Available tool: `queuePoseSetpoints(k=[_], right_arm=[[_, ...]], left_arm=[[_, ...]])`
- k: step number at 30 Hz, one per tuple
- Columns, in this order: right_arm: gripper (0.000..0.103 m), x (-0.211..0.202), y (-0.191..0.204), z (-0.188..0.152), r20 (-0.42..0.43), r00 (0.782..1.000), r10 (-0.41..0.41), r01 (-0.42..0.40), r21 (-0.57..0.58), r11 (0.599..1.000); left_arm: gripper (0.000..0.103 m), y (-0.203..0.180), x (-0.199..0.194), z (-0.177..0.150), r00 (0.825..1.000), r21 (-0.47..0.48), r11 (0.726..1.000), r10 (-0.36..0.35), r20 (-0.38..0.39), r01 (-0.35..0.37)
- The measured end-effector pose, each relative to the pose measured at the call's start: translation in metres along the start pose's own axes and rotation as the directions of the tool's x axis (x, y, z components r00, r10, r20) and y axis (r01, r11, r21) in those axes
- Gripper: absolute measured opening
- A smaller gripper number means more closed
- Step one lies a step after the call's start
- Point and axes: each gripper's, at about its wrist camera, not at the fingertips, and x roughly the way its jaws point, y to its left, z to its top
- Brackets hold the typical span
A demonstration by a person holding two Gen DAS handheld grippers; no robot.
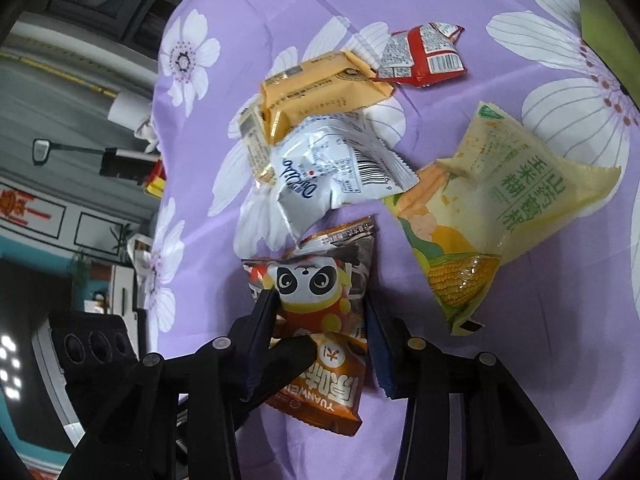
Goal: Organize snacks
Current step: 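Carry the orange panda packet with the right gripper over the white box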
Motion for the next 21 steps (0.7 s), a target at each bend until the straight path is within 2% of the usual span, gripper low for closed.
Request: queuePoseSetpoints(k=[13, 21], right_arm=[[0.045, -0.044, 0.017, -0.004, 0.109, 0.990, 0.092, -0.082, -0.096, 0.992], [0.045, -0.079, 0.021, -0.006, 0.189, 0.974, 0.125, -0.102, -0.124, 0.987]], left_arm=[[0.030, -0.036, -0.026, -0.001, 0.990, 0.144, 0.989, -0.057, 0.130, 0.038], [0.030, -0.068, -0.028, 0.006, 0.981, 0.216, 0.974, -0.103, 0.164, 0.066]])
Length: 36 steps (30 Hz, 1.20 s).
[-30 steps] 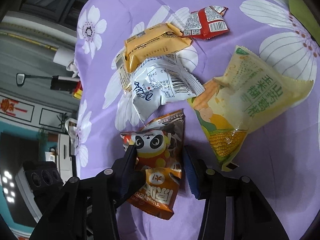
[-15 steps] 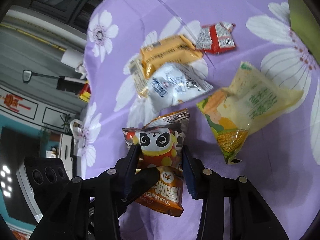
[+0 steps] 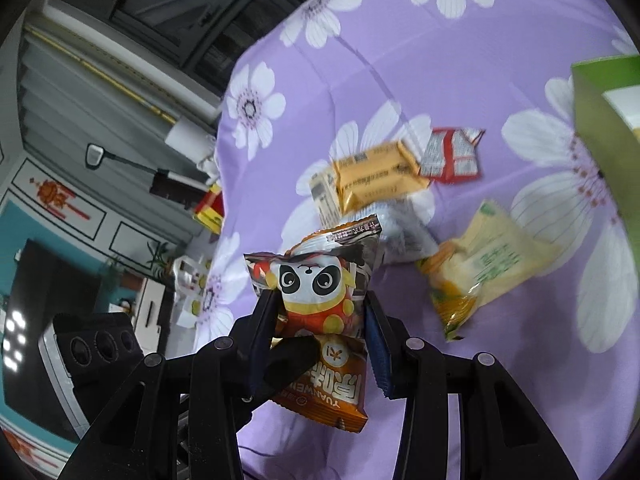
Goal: Organize snacks
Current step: 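Carry the orange panda packet with the right gripper over the white box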
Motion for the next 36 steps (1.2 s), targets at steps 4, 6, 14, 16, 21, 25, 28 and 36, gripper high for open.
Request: queuePoseSetpoints(k=[4, 6, 14, 16, 21, 25, 28, 36], right_arm=[[0.045, -0.027, -0.003, 0.006, 0.069, 0.998, -0.008, 0.008, 0.000, 1.000], [0.045, -0.040, -0.004, 0.012, 0.094, 0.995, -0.019, 0.020, -0.006, 1.000], [0.045, -0.104, -0.042, 0.018, 0.264, 0.959, -0.105, 0.083, 0.091, 0.992], [0.045, -0.119, -0.059, 0.016, 0.298, 0.946, -0.127, 0.086, 0.146, 0.986], [0.045, -0.150, -0.093, 0.012, 0.378, 0.903, -0.204, 0.108, 0.259, 0.960], [0.045, -0.168, -0.115, 0.009, 0.416, 0.873, -0.255, 0.115, 0.331, 0.937], [0.045, -0.177, -0.131, 0.005, 0.425, 0.858, -0.288, 0.116, 0.385, 0.916], [0.045, -0.190, -0.159, -0.007, 0.439, 0.831, -0.343, 0.099, 0.490, 0.866]], left_arm=[[0.030, -0.025, 0.009, 0.010, 1.000, 0.069, 0.997, -0.026, 0.008, 0.025], [0.030, -0.035, 0.014, 0.015, 0.999, 0.090, 0.995, -0.044, 0.010, 0.043], [0.030, -0.097, 0.062, 0.021, 0.987, 0.194, 0.969, -0.138, -0.079, 0.151], [0.030, -0.114, 0.079, 0.018, 0.980, 0.218, 0.959, -0.158, -0.121, 0.181], [0.030, -0.145, 0.113, 0.012, 0.961, 0.261, 0.936, -0.187, -0.202, 0.237], [0.030, -0.165, 0.135, 0.005, 0.945, 0.290, 0.917, -0.198, -0.261, 0.273], [0.030, -0.174, 0.150, -0.001, 0.932, 0.300, 0.909, -0.197, -0.304, 0.290], [0.030, -0.191, 0.175, -0.011, 0.913, 0.323, 0.894, -0.185, -0.364, 0.310]])
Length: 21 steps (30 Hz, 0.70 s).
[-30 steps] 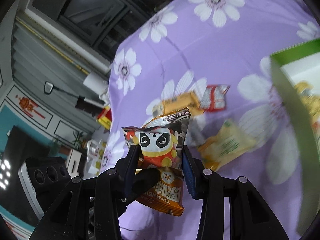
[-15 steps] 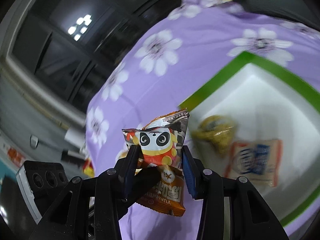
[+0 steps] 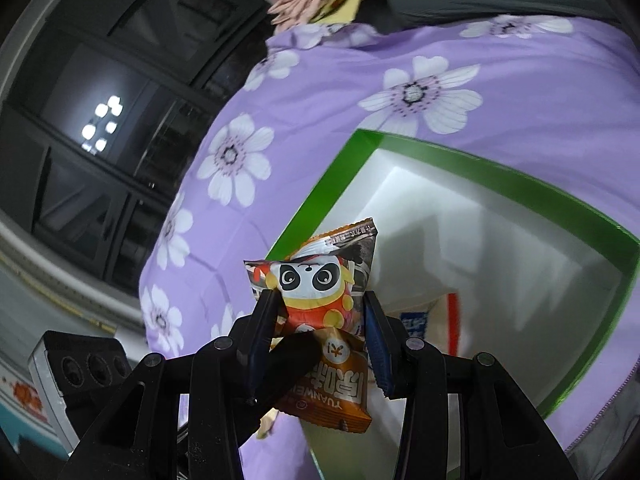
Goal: Organize snacks
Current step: 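Carry the orange panda packet with the right gripper over the white box, then open the right gripper to drop the panda packet into the box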
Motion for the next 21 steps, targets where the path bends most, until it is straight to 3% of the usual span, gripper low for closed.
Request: queuePoseSetpoints(k=[10, 21], right_arm=[[0.045, 0.004, -0.020, 0.002, 0.001, 0.997, -0.074, 0.074, 0.087, 0.993], [0.045, 0.005, -0.020, 0.004, 0.024, 0.993, -0.119, 0.117, 0.081, 0.990]], left_arm=[[0.030, -0.002, 0.026, 0.000, 0.998, 0.008, 1.000, 0.021, -0.062, -0.021], [0.031, 0.002, 0.030, 0.001, 0.998, -0.009, 1.000, -0.003, -0.064, 0.002]])
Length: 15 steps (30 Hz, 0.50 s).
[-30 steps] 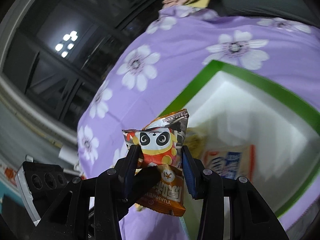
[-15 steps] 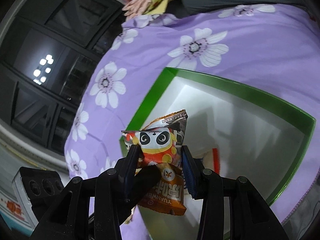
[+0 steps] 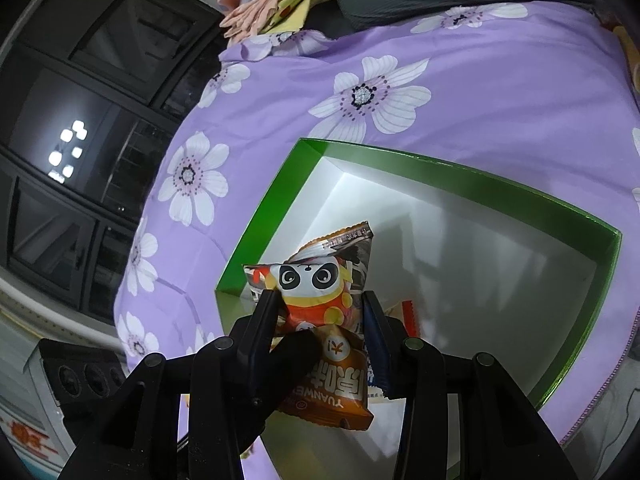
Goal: Organize snacks
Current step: 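Open the right gripper to drop the panda packet into the box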
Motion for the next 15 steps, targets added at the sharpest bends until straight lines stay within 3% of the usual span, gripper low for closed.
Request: queuePoseSetpoints(k=[6, 8, 11, 13, 15], right_arm=[[0.045, -0.009, 0.003, 0.000, 0.048, 0.998, -0.029, 0.030, -0.013, 0.999], [0.045, -0.015, 0.004, 0.000, 0.088, 0.996, -0.031, 0.032, -0.006, 0.999], [0.050, -0.026, 0.008, -0.001, 0.124, 0.991, 0.040, -0.040, -0.001, 0.999], [0.064, -0.033, 0.015, -0.003, 0.143, 0.987, 0.077, -0.075, -0.021, 0.997], [0.066, -0.039, 0.025, -0.006, 0.149, 0.985, 0.092, -0.085, -0.059, 0.995]], left_arm=[[0.031, -0.007, -0.011, -0.003, 1.000, 0.023, 1.000, -0.001, 0.028, 0.000], [0.051, -0.009, -0.021, -0.004, 0.999, 0.039, 0.999, -0.006, 0.044, 0.004], [0.055, -0.009, -0.046, -0.009, 0.996, 0.054, 0.998, -0.024, 0.089, 0.019], [0.061, -0.003, -0.065, -0.012, 0.993, 0.046, 0.999, -0.008, 0.121, 0.003], [0.068, 0.006, -0.085, -0.016, 0.988, 0.022, 1.000, 0.010, 0.151, -0.013]])
